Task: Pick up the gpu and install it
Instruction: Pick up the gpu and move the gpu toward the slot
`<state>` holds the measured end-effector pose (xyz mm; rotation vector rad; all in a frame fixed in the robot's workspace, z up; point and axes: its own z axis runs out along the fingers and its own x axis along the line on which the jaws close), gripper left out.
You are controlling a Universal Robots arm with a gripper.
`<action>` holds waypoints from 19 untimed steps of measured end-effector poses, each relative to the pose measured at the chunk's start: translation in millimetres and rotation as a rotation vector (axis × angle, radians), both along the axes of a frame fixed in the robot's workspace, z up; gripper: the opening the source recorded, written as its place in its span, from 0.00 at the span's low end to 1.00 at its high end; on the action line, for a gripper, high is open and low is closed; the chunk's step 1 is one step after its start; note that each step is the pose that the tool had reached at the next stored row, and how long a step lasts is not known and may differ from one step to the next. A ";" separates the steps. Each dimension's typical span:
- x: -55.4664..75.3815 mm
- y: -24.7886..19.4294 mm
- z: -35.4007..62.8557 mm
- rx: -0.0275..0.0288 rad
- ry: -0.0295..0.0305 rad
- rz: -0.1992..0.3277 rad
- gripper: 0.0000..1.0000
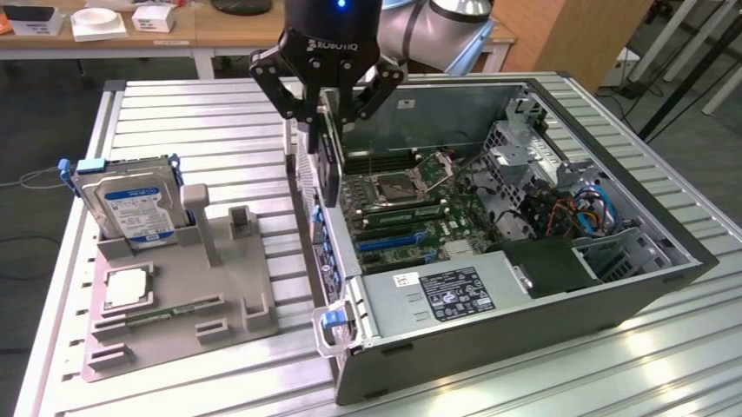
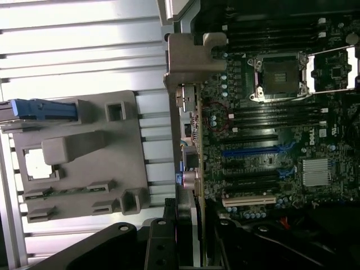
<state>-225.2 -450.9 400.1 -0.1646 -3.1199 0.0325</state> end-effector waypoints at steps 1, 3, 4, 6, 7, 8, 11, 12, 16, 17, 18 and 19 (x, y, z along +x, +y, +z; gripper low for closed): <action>1.1 0.0 0.3 0.0000 0.0000 -0.002 0.29; 3.4 0.0 0.8 0.0000 0.0000 -0.006 0.29; 4.6 0.0 1.0 0.0000 0.0000 -0.008 0.29; 6.9 0.0 1.5 0.0001 0.0000 -0.012 0.29; 8.0 0.0 1.7 0.0000 0.0000 -0.014 0.29; 9.0 0.0 1.9 0.0000 0.0000 -0.016 0.29; 12.3 0.0 2.2 0.0002 0.0000 -0.023 0.29; 13.6 0.0 2.3 0.0003 0.0000 -0.025 0.29; 22.8 0.0 2.6 0.0014 0.0000 -0.027 0.29; 26.4 0.0 2.7 0.0019 0.0001 -0.027 0.29; 29.6 0.0 2.7 0.0024 0.0000 -0.027 0.29; 32.9 0.0 2.8 0.0028 0.0000 -0.027 0.29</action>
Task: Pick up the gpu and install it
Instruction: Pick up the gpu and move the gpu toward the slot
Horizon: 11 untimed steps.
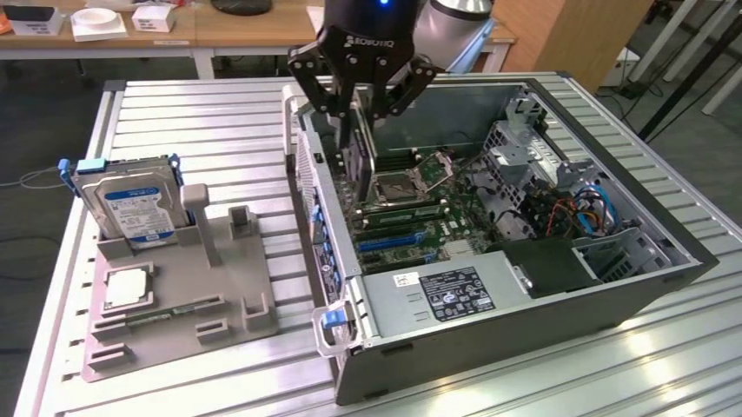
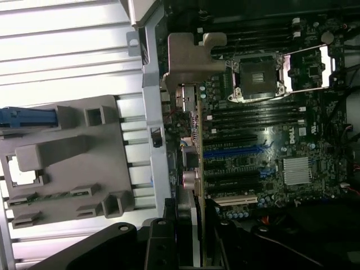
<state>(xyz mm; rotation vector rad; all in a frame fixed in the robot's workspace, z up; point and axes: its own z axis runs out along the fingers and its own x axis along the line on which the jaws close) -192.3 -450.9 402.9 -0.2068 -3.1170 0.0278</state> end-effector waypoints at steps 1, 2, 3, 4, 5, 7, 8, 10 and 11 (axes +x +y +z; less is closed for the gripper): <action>3.3 0.0 0.1 0.0004 0.0000 0.000 0.29; 6.6 0.0 0.1 0.0008 0.0000 0.000 0.29; 9.7 0.1 0.1 0.0011 0.0000 0.000 0.29; 12.6 0.2 0.1 0.0012 0.0000 0.000 0.29; 15.6 0.4 0.1 0.0013 0.0000 0.000 0.29; 21.5 0.7 0.1 0.0014 0.0001 0.000 0.29; 24.2 0.9 0.1 0.0015 -0.0001 0.000 0.29; 29.1 1.8 0.1 0.0014 0.0000 0.000 0.29; 31.4 2.7 0.1 0.0014 0.0000 0.000 0.29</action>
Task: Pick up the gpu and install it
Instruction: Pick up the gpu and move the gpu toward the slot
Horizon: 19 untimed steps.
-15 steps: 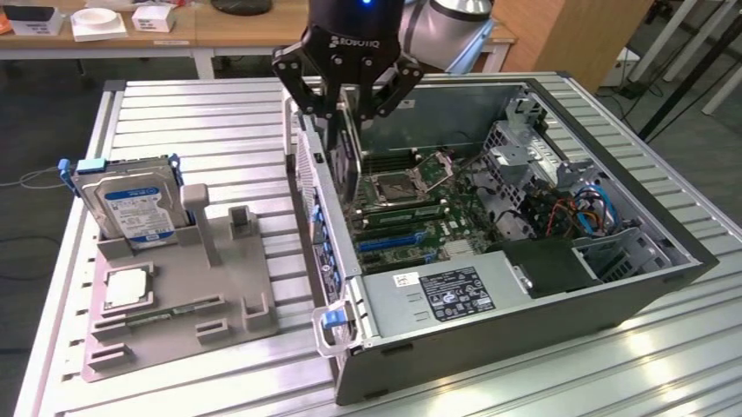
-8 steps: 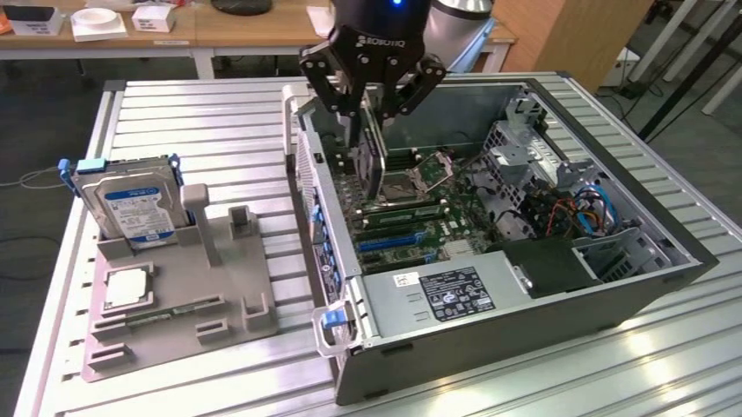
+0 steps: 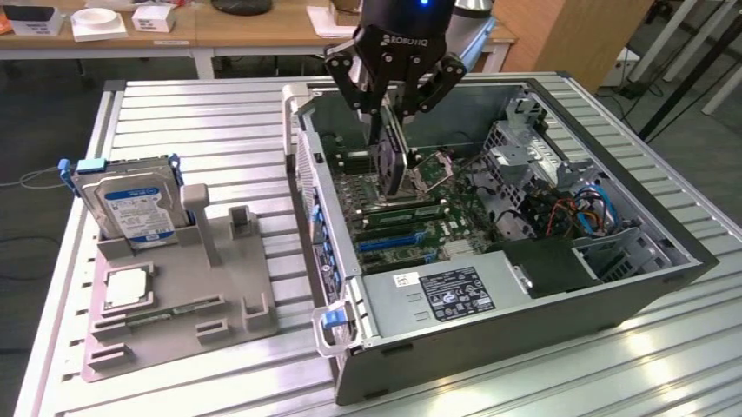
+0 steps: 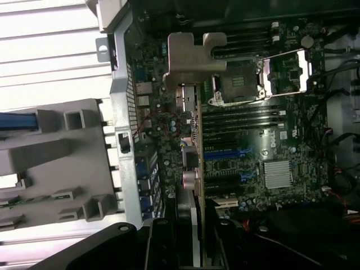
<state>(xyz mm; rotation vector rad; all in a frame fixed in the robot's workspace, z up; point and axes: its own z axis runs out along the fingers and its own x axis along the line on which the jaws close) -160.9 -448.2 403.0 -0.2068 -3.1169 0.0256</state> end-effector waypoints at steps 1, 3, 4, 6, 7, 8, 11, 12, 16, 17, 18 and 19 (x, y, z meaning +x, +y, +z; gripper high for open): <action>1.8 1.1 0.0 0.0001 0.0000 0.000 0.29; 4.7 3.5 0.0 0.0001 0.0000 0.000 0.29; 6.0 4.3 0.0 0.0001 0.0000 0.001 0.29; 8.8 5.0 0.0 0.0001 -0.0002 0.003 0.29; 10.2 5.0 0.0 0.0001 -0.0003 0.006 0.29; 11.3 5.0 -0.1 0.0001 -0.0003 0.010 0.29; 14.3 5.0 0.0 0.0000 -0.0002 0.026 0.29; 15.4 5.0 0.0 0.0000 -0.0003 0.031 0.29; 21.2 5.0 0.0 0.0000 -0.0002 0.047 0.29; 23.1 5.0 0.0 0.0000 -0.0002 0.050 0.29; 26.1 5.0 -0.1 0.0001 -0.0004 0.052 0.29; 29.2 5.1 -0.1 0.0001 -0.0005 0.052 0.29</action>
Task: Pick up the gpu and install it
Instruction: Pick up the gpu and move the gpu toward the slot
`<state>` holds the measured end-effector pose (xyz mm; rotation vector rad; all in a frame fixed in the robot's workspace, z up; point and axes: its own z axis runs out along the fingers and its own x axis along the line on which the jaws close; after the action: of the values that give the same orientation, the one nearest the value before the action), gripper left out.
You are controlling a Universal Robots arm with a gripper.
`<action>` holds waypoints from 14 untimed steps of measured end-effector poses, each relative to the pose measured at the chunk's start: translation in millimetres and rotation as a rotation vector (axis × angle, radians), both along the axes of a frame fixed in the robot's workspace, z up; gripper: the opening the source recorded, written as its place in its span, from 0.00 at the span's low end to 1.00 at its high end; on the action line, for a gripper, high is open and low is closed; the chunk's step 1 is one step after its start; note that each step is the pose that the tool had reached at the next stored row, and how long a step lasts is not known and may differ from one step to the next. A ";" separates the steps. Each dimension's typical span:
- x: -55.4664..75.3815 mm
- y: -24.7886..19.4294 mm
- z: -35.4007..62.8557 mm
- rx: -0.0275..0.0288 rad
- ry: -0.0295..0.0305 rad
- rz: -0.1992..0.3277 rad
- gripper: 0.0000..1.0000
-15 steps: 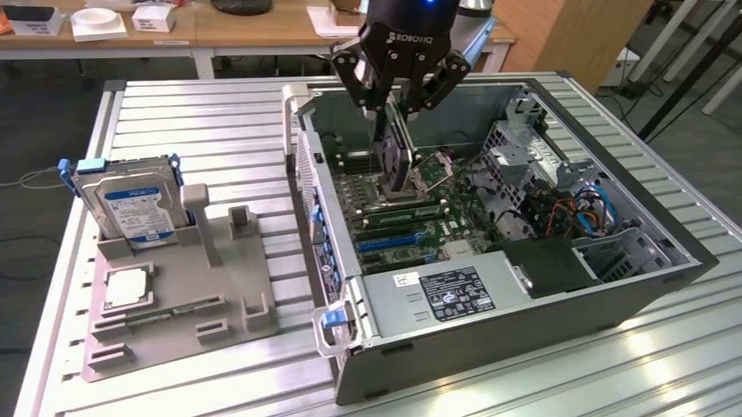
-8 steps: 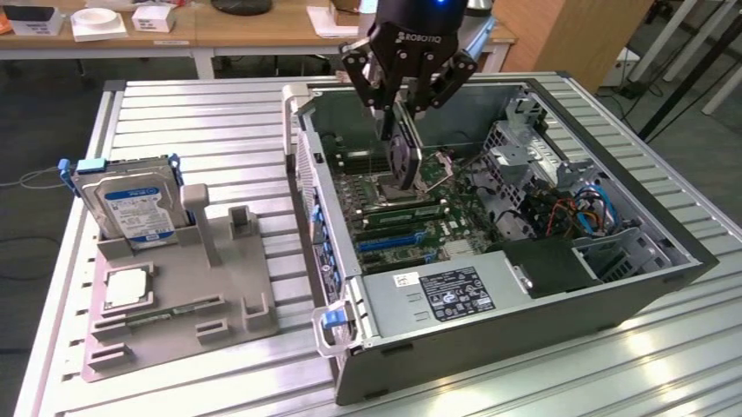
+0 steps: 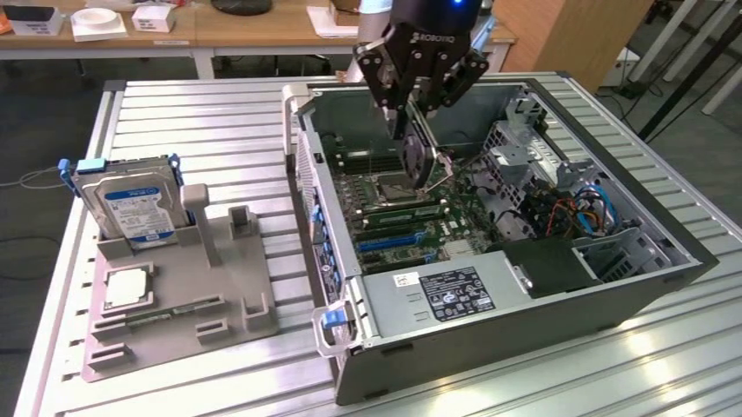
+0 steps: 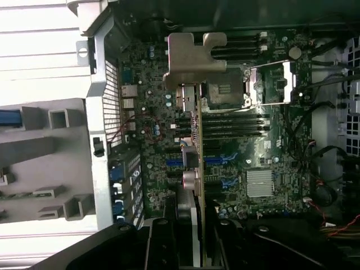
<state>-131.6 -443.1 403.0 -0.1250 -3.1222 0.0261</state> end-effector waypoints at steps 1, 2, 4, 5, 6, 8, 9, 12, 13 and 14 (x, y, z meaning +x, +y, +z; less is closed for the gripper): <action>3.2 0.1 0.0 0.0002 -0.0006 0.000 0.29; 6.3 0.3 0.1 0.0003 -0.0014 0.000 0.29; 12.0 1.0 0.0 0.0004 -0.0028 0.000 0.29; 15.1 1.7 -0.1 0.0004 -0.0032 0.000 0.29; 17.6 2.3 -0.2 0.0004 -0.0036 0.001 0.29; 20.3 3.8 -0.7 0.0005 -0.0074 0.001 0.29; 21.2 4.7 -1.2 0.0005 -0.0104 0.002 0.29; 23.2 10.0 -2.3 0.0003 -0.0215 0.002 0.29; 23.7 12.3 -2.4 0.0003 -0.0256 0.002 0.29; 24.1 14.6 -2.7 0.0004 -0.0297 0.002 0.29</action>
<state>-107.5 -428.5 400.3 -0.1228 -3.1520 0.0238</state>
